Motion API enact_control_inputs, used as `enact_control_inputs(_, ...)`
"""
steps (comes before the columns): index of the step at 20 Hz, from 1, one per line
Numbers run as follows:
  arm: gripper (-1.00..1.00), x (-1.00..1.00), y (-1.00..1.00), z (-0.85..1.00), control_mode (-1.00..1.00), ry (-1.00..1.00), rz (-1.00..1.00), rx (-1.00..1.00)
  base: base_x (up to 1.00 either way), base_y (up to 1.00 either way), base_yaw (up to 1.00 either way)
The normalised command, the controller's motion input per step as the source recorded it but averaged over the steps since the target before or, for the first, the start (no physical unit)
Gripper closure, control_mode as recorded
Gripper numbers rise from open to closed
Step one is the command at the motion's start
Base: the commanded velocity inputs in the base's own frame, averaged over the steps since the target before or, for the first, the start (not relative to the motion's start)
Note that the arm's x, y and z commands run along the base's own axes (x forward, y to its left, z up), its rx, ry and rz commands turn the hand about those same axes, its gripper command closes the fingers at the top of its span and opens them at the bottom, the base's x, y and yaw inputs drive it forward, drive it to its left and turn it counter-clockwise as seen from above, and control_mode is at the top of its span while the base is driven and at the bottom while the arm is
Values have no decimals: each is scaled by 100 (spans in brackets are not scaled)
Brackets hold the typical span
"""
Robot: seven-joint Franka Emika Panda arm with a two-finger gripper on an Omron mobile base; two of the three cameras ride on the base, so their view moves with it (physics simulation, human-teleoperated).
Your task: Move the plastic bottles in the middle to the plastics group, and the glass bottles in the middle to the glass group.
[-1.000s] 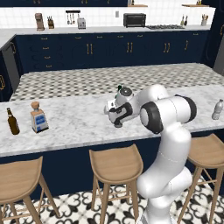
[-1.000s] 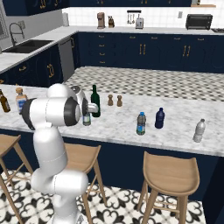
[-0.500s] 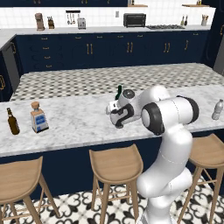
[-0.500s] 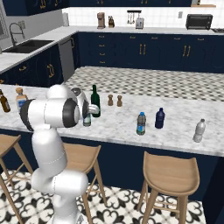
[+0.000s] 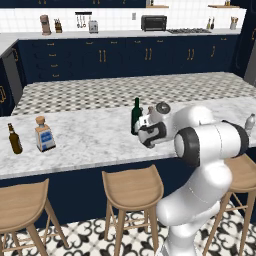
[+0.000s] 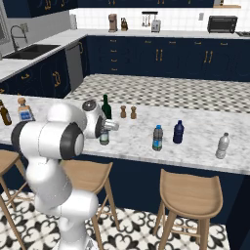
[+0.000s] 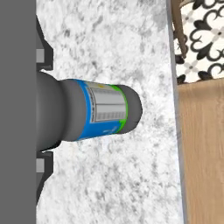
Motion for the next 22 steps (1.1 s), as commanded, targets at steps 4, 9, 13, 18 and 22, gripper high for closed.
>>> enact_control_inputs(4, 100, -29, -62, 22, -100, 0, -10, -2, 0, 0, 0)
enact_control_inputs(9, 100, -27, -71, 6, -100, 0, -9, -5, 0, 0, 0)
enact_control_inputs(13, 100, 0, -78, 0, -100, 0, -13, -3, 0, 0, 0)
enact_control_inputs(18, 100, -12, -92, 0, -100, 0, -8, 0, 0, 0, 0)
enact_control_inputs(22, 100, -24, -94, 0, -100, 0, -5, 0, 0, 0, 0)
